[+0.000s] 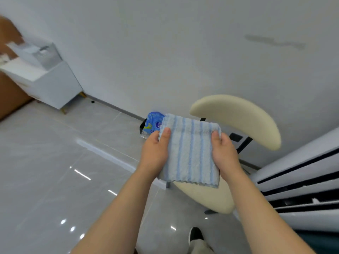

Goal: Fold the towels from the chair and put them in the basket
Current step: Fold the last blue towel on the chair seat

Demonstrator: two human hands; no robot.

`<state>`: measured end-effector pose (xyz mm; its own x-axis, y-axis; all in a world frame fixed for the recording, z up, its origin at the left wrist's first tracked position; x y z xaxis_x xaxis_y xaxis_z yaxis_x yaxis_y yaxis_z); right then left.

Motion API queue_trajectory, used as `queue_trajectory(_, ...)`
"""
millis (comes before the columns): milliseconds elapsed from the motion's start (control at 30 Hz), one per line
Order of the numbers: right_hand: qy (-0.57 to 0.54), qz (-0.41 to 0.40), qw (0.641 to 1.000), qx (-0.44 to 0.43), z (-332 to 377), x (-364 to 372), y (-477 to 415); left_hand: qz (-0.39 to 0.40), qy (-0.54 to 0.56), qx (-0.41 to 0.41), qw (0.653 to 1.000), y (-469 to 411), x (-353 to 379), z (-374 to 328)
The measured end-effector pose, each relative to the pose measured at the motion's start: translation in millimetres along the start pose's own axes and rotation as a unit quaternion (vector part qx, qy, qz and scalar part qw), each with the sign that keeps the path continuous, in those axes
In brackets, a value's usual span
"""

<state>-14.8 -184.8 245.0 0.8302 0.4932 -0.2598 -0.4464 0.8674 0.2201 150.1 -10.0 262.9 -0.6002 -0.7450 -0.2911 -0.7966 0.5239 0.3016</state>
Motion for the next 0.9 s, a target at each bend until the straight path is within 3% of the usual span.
queue_trajectory(133, 0.031, 0.013, 0.999, -0.035, 91, -13, 31, -0.026, -0.008, 0.004, 1.0, 43, -42, -74)
queue_trajectory(300, 0.026, 0.011, 0.997, -0.07, 137, -8, 52, -0.045, 0.008, 0.017, 0.999, 68, -76, -104)
queue_trajectory(567, -0.046, 0.042, 0.996, -0.066, 166, 55, 85, -0.053, 0.03, 0.044, 0.997, 77, -154, -110)
queue_trajectory(900, -0.02, 0.052, 0.994, -0.093, 189, 153, 121, -0.032, 0.103, 0.028, 0.994, 62, -251, -70)
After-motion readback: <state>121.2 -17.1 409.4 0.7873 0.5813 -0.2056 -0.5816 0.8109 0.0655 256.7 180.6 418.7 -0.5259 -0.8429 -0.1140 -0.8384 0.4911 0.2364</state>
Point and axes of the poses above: each hand's wrist, its own y-axis away from the middle knuckle, its own x-axis out of the palm, z = x × y, the point moved 9 cm from there along -y, towards the middle knuckle, and after that the axes turned 5 degrees about -y, right-handed, at the moved point
